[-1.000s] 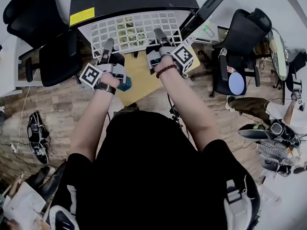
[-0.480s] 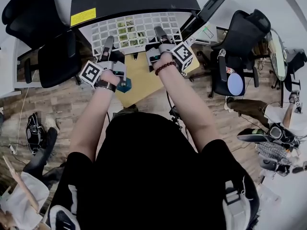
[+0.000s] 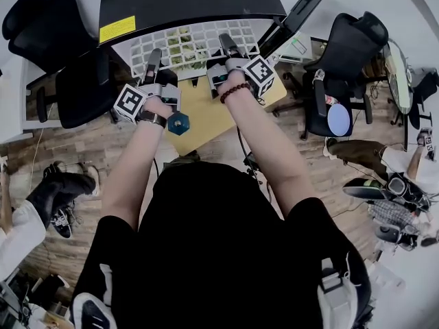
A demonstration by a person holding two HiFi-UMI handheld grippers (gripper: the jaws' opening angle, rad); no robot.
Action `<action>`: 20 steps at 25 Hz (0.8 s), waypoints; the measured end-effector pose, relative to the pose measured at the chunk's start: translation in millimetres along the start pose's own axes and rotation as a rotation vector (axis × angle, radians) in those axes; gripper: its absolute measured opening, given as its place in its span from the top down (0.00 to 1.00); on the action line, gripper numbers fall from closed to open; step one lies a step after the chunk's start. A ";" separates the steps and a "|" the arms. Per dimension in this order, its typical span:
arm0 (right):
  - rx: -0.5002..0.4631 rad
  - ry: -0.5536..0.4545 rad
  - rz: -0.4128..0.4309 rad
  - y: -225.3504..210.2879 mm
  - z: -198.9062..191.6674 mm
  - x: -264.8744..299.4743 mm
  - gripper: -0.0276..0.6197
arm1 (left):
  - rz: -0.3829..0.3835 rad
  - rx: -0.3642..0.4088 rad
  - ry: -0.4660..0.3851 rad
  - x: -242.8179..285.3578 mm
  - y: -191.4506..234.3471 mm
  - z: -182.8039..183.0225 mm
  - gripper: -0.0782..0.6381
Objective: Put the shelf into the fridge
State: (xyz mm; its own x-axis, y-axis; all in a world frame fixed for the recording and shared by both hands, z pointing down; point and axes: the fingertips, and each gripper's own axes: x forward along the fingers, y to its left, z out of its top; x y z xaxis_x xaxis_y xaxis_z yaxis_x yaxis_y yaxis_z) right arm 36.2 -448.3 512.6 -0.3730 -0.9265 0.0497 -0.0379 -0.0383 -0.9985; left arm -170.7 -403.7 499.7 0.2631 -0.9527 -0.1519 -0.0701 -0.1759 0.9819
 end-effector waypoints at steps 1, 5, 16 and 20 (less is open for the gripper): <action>0.001 -0.001 0.002 0.1 0.1 0.6 0.90 | -0.007 0.001 -0.004 0.7 -0.9 0.1 0.82; 0.002 0.001 0.004 -0.1 0.8 6.2 0.90 | 0.019 0.013 -0.006 2.8 4.2 3.1 0.82; -0.013 -0.006 0.034 1.3 2.3 17.2 0.90 | -0.032 0.040 -0.013 14.4 2.3 8.2 0.81; -0.019 -0.006 0.058 0.9 5.3 23.0 0.90 | -0.023 0.051 -0.011 18.3 4.9 10.3 0.81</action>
State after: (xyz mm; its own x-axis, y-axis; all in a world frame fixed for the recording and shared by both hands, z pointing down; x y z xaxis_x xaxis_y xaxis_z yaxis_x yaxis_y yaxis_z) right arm 32.4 -471.7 512.7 -0.3697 -0.9291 -0.0082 -0.0339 0.0223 -0.9992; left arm -176.1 -424.6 500.6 0.2551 -0.9509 -0.1755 -0.1132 -0.2096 0.9712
